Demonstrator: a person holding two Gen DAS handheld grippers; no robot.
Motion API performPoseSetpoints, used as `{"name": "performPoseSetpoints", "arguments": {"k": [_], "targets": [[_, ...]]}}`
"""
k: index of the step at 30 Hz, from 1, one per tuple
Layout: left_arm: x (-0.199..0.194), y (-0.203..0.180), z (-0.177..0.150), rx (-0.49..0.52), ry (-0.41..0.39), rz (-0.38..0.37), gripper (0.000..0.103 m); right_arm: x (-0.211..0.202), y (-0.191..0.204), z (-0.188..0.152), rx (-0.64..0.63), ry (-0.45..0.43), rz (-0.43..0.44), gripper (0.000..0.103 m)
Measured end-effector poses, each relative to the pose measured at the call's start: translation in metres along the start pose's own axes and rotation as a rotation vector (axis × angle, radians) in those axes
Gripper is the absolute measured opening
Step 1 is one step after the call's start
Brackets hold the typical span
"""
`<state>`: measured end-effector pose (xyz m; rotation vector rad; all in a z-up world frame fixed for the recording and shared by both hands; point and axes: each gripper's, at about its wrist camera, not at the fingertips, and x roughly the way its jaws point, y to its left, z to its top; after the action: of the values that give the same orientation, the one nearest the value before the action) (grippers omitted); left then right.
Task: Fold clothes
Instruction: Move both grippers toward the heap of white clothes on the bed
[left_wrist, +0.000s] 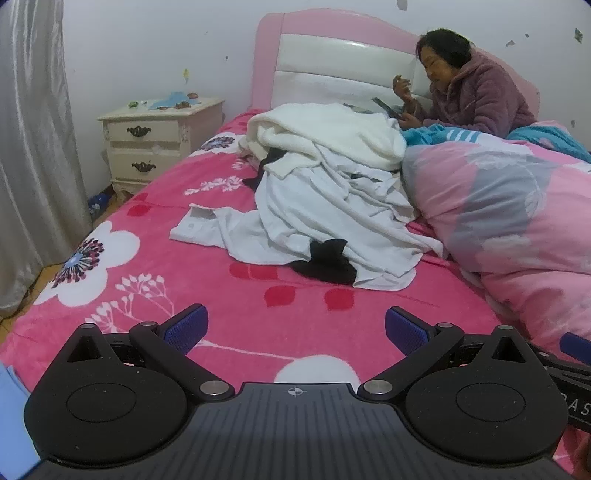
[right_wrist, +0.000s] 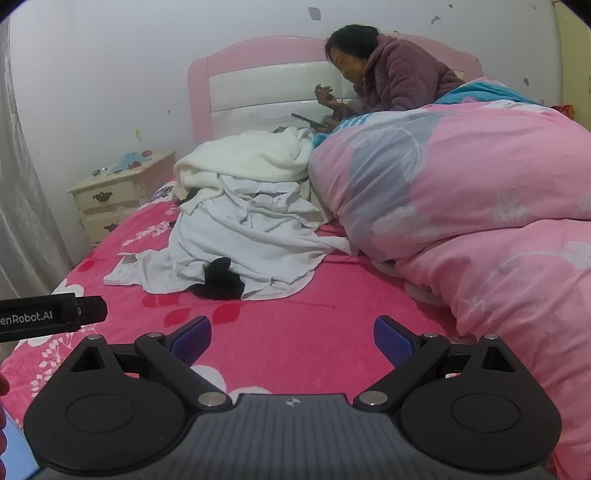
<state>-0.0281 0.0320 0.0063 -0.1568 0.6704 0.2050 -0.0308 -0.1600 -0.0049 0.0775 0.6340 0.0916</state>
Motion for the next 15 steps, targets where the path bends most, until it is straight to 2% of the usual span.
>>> {"name": "performPoseSetpoints", "arguments": {"k": [15], "targets": [[-0.0002,-0.0007,0.0007,0.011,0.009,0.019,0.103,0.0060,0.0012,-0.0018,0.001,0.015,0.008,0.097]]}}
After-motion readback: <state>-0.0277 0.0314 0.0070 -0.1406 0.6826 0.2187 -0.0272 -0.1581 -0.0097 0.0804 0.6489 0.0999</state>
